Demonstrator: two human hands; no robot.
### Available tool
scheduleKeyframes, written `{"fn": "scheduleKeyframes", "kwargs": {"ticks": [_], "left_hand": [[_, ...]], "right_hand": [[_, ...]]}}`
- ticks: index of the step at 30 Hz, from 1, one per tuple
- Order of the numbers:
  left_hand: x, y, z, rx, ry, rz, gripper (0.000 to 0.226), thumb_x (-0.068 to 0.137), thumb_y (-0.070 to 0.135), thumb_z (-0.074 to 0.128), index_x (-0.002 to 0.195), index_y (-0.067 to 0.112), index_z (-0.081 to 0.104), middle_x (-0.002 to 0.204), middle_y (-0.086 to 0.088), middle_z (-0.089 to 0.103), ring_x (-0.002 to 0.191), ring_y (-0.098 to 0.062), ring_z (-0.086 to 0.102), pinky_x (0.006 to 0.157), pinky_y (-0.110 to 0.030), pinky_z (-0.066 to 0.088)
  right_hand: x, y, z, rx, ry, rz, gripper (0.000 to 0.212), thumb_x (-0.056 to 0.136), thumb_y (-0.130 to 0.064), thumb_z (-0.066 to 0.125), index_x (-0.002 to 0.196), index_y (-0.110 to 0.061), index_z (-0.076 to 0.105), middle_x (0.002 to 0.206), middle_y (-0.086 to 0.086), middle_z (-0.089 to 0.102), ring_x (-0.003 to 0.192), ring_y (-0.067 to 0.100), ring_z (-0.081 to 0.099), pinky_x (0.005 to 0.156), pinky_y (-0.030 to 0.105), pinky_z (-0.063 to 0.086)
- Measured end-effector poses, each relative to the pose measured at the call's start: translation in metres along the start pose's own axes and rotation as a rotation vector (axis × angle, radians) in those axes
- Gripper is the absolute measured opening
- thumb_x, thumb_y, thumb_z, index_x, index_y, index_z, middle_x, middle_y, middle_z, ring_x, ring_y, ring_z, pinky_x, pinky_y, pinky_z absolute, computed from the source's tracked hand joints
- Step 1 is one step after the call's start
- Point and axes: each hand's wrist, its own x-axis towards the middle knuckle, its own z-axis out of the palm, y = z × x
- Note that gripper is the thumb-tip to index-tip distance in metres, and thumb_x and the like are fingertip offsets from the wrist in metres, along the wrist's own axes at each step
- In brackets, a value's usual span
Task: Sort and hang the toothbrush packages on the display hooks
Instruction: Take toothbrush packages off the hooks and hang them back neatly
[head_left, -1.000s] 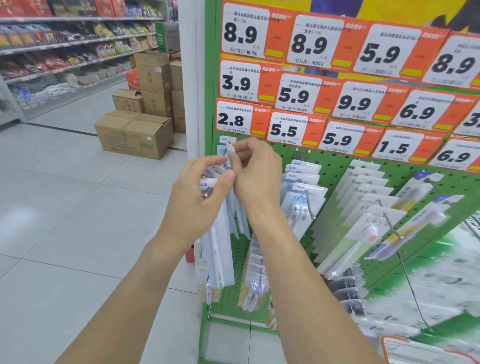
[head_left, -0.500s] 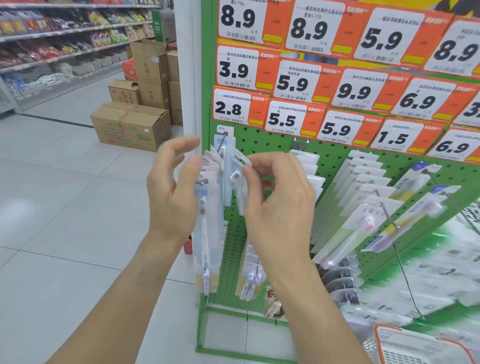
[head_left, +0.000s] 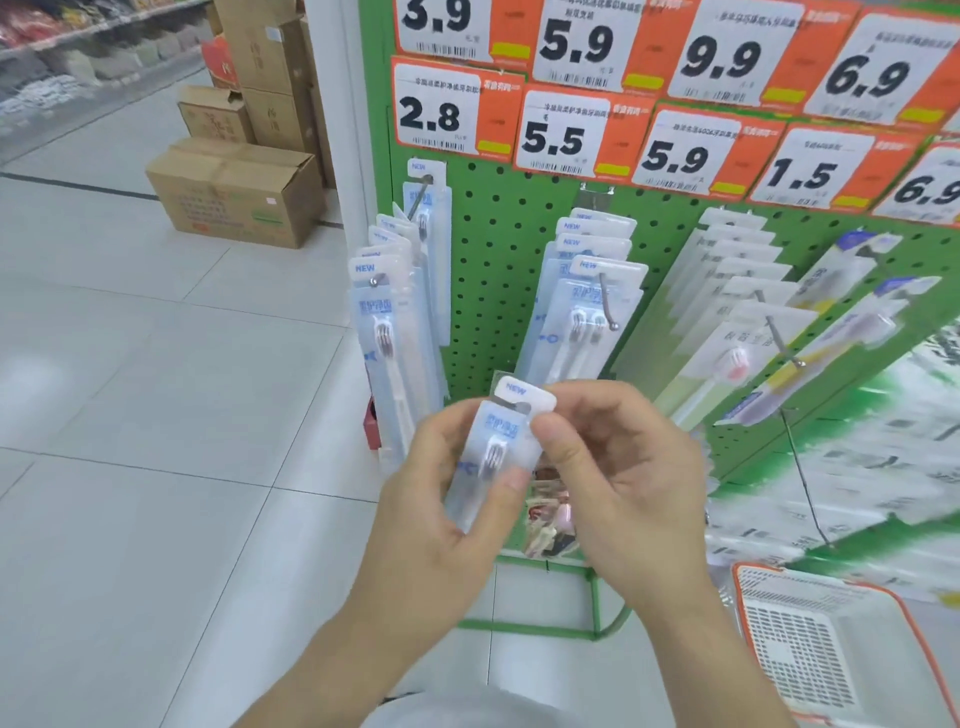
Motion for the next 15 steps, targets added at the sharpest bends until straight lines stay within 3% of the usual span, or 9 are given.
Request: {"fn": "scheduleKeyframes", "kwargs": {"ticks": [4, 7, 10, 15], "left_hand": [[-0.009, -0.018, 0.002, -0.138, -0.076, -0.221, 0.016, 0.088, 0.015, 0.072, 0.104, 0.016, 0.073, 0.094, -0.001, 0.078, 0.087, -0.022, 0.074, 0.077, -0.025, 0.058], [-0.014, -0.03, 0.006, -0.194, -0.053, -0.288, 0.023, 0.083, 0.014, 0.073, 0.105, 0.008, 0.072, 0.095, -0.005, 0.079, 0.088, -0.023, 0.075, 0.081, -0.029, 0.06], [-0.014, -0.042, 0.006, -0.21, -0.032, -0.348, 0.026, 0.083, 0.013, 0.074, 0.108, 0.006, 0.073, 0.097, -0.006, 0.079, 0.092, -0.025, 0.075, 0.079, -0.025, 0.059], [-0.016, -0.053, 0.008, -0.279, -0.131, -0.429, 0.037, 0.077, 0.018, 0.075, 0.112, 0.006, 0.071, 0.098, -0.012, 0.078, 0.092, -0.031, 0.075, 0.082, -0.029, 0.058]], "right_hand": [[-0.007, 0.025, -0.01, 0.043, -0.058, 0.143, 0.005, 0.087, -0.018, 0.072, 0.091, -0.017, 0.073, 0.081, 0.001, 0.074, 0.072, 0.017, 0.068, 0.067, 0.027, 0.054], [-0.017, 0.047, -0.017, 0.047, -0.102, 0.244, 0.01, 0.087, -0.026, 0.073, 0.084, -0.016, 0.072, 0.073, -0.001, 0.069, 0.062, 0.015, 0.062, 0.061, 0.027, 0.052], [-0.029, 0.064, -0.022, 0.059, -0.181, 0.317, 0.015, 0.085, -0.034, 0.078, 0.085, -0.02, 0.074, 0.076, 0.0, 0.069, 0.066, 0.016, 0.061, 0.06, 0.032, 0.053], [-0.035, 0.079, -0.028, 0.182, -0.103, 0.483, 0.017, 0.087, -0.02, 0.076, 0.083, -0.004, 0.072, 0.074, 0.015, 0.068, 0.059, 0.022, 0.059, 0.057, 0.032, 0.051]]}}
